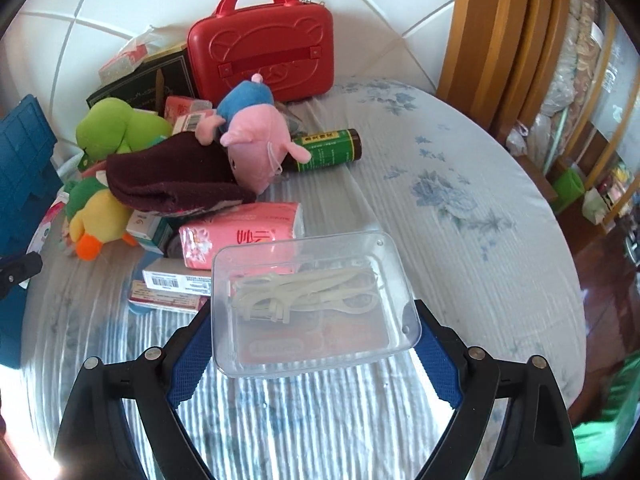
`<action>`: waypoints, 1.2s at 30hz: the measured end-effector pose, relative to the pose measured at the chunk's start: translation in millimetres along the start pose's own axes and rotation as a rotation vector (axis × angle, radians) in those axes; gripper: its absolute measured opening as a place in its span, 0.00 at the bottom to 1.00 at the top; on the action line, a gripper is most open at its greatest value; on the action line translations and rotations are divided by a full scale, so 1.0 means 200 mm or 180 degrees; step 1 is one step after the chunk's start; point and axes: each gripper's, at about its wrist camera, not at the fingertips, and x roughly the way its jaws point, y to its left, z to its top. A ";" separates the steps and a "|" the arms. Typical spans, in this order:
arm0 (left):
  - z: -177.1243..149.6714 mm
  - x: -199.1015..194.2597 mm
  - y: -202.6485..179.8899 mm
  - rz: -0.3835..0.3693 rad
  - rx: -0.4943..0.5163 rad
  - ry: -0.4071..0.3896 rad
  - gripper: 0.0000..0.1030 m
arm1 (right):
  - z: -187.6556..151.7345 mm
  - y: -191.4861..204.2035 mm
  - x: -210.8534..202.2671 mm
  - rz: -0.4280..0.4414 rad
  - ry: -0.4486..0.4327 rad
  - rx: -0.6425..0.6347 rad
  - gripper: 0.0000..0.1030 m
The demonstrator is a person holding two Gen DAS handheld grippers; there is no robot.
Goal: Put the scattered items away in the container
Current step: 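Lift and carry the ointment tube and floss box with both tools over the crate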
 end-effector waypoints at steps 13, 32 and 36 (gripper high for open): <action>0.12 -0.45 -0.04 0.0003 0.0146 -0.0326 0.16 | 0.00 0.06 -0.52 0.0028 -0.0304 0.0146 0.88; 0.22 -0.99 -0.06 -0.0136 0.0337 -0.0761 0.16 | 0.01 0.19 -1.11 0.0024 -0.0785 0.0268 0.88; 0.20 -1.06 -0.01 -0.0160 0.0335 -0.0787 0.16 | 0.00 0.23 -1.17 0.0037 -0.0818 0.0327 0.88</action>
